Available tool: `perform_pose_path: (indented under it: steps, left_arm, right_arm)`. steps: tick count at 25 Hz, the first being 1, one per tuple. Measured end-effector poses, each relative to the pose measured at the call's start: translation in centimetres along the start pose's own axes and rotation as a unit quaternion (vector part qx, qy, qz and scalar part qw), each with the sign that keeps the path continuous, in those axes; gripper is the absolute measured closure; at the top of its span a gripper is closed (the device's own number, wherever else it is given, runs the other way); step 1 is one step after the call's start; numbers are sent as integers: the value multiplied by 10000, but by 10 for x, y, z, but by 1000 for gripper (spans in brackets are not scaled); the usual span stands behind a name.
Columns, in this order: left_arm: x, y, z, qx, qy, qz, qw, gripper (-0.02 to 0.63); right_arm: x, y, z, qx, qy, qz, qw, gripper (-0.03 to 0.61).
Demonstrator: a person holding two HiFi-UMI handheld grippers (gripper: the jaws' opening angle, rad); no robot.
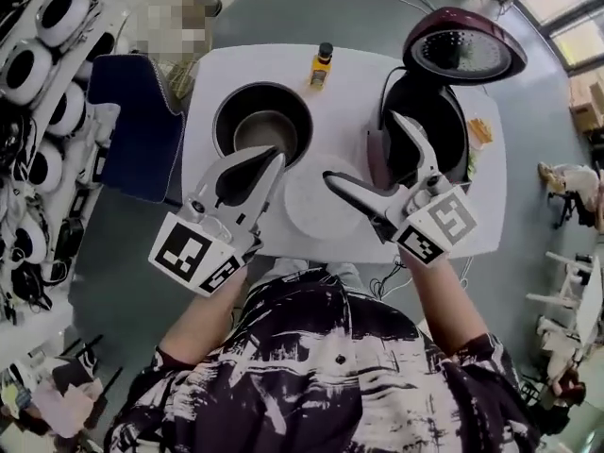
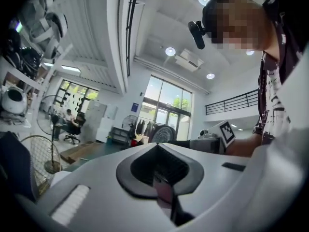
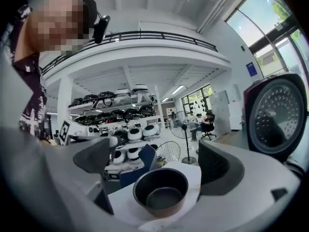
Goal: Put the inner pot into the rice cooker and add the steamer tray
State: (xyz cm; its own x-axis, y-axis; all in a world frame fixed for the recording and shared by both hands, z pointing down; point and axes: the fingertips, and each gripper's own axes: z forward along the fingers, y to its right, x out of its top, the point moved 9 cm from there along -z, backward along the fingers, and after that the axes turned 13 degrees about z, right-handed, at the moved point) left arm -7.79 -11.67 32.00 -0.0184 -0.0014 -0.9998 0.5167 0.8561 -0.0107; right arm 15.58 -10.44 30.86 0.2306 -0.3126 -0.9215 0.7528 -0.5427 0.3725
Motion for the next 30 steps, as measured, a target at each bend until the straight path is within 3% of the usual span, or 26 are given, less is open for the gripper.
perform_pose_path:
  steps: [4, 7, 17, 19, 23, 30]
  left_arm:
    - [-6, -6, -37, 537, 20, -103, 9985, 609]
    - [-14, -6, -60, 739, 13, -196, 9971, 609]
    - [-36, -15, -117, 1265, 119, -539, 9904, 609]
    - [-39, -15, -126, 1367, 119, -583, 9888, 609]
    - [-46, -18, -141, 1562, 115, -666, 9854, 609]
    - [-49, -23, -158, 1732, 62, -692, 9824, 609]
  right_arm:
    - [-38, 22, 65, -243, -746, 467, 9958, 29]
    - [-75, 42, 109, -620, -1374, 832, 9851, 29]
    - [-173, 114, 182, -1833, -3039, 1579, 9215, 43]
    - [-182, 121, 185, -1970, -3257, 1638, 9101, 97]
    - [-196, 129, 191, -2110, -3676, 1544, 8925, 313]
    - [-217, 133, 197, -2427, -4051, 1576, 8673, 445]
